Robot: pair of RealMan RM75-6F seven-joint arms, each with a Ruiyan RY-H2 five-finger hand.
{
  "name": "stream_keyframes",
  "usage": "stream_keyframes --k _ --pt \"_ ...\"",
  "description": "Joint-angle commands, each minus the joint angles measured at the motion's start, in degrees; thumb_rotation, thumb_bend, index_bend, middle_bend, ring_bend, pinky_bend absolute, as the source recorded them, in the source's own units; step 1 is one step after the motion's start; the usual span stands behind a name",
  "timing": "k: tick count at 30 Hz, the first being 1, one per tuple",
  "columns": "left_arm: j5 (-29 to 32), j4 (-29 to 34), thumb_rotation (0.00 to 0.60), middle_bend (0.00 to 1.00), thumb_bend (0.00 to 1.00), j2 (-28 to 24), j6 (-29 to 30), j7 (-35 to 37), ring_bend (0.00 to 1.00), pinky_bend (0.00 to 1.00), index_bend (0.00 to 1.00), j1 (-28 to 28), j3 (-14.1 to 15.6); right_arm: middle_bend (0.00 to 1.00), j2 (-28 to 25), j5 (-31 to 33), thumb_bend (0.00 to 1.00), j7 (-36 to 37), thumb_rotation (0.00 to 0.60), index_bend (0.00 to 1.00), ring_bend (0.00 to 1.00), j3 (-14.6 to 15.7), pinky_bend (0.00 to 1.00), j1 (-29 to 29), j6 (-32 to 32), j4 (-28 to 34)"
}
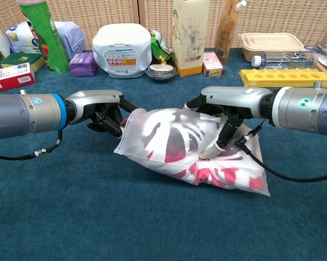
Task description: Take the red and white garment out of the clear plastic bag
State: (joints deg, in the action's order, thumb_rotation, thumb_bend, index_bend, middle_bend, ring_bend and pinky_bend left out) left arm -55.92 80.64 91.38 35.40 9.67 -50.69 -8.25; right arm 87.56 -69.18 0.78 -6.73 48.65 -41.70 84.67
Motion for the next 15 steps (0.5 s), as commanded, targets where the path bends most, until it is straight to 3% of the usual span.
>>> stream_keyframes --k 1,6,15 --pt "0.75 -0.30 0.600 1.00 0.50 0.40 0.05 -0.79 1.00 0.94 0.76 -0.27 -0.32 0.24 -0.78 2.18 0.14 -2.27 0.578 0.12 0.36 -0.73 0.34 -0.06 -0.46 1.42" --pt "1.72 -0.62 0.600 1.00 0.50 0.78 0.85 -2.08 1.00 0.94 0.76 -0.45 -1.01 0.17 -2.37 3.17 0.12 -3.69 0.575 0.03 0.29 -1.23 0.30 -0.73 -2.12 3.68" --pt "2.81 -0.16 0.600 1.00 0.50 0.23 0.68 -4.19 1.00 0.94 0.76 -1.46 -2.08 0.16 -7.21 1.07 0.11 -2.56 0.578 0.03 0.27 -1.72 0.27 -3.16 -5.88 8.42"
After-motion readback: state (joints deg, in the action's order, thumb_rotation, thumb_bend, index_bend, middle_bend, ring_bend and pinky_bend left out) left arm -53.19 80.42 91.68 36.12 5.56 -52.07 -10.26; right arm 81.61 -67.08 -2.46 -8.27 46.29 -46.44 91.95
